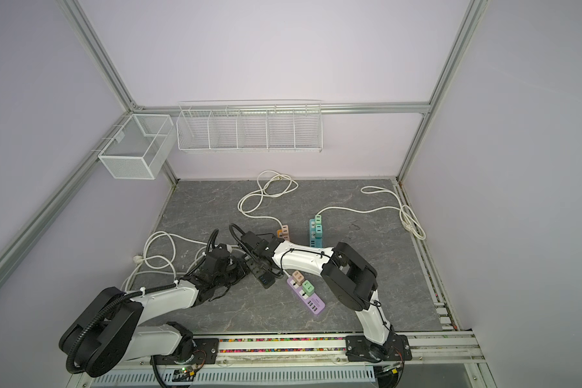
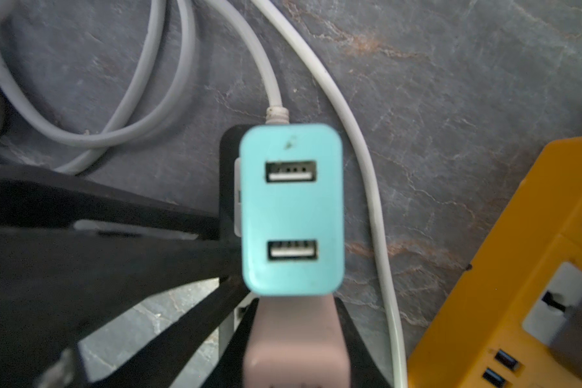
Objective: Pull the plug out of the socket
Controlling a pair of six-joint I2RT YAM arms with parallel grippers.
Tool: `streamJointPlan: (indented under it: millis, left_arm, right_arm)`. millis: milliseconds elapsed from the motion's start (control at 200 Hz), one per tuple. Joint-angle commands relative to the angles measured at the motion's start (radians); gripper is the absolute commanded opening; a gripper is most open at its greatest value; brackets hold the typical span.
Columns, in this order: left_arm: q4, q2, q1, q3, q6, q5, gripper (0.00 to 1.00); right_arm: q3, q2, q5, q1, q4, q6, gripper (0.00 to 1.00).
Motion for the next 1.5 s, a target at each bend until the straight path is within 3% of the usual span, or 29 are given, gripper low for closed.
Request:
streamJointPlan:
  millis: [0,335,565,805,1080,1200,1495]
  left_arm:
    - [-0.203,0.028,-0.009,-0.051,0.011,-0.046,0.32]
    - [-0.236,0.019,-0.009,-0.040,0.038,-0.054,0.32]
    - [-0.249,0.021,-0.010,-0.039,0.027,-0.069,0.32]
    - [-0.248,0.019,-0.010,-0.035,0.031,-0.057,0.32]
    - [-0.238,0.019,-0.012,-0.028,0.031,-0.044,0.32]
    - [-0.239,0.008,-0.012,-0.019,0.035,-0.036,0.32]
    - [-0.266,-0.043,-0.012,0.034,0.054,-0.017,0.32]
  right_arm:
    - [0.007,-0.036,-0.001,0.011,0.026,-0.003,0.25]
    - [-0.042,-0.073,-0.016,-0.027,0.057,0.012,0.25]
    - [-0.021,-0.067,-0.027,0.035,0.073,0.000,0.24]
    - [-0.045,-0.082,-0.014,-0.017,0.061,0.013,0.24]
    - [-0.043,-0.079,-0.009,0.025,0.062,0.012,0.23]
    - [-0.072,-0.140,0.023,0.016,0.078,0.015,0.22]
    - [-0.147,-0.278,-0.025,-0.027,0.114,0.063,0.23]
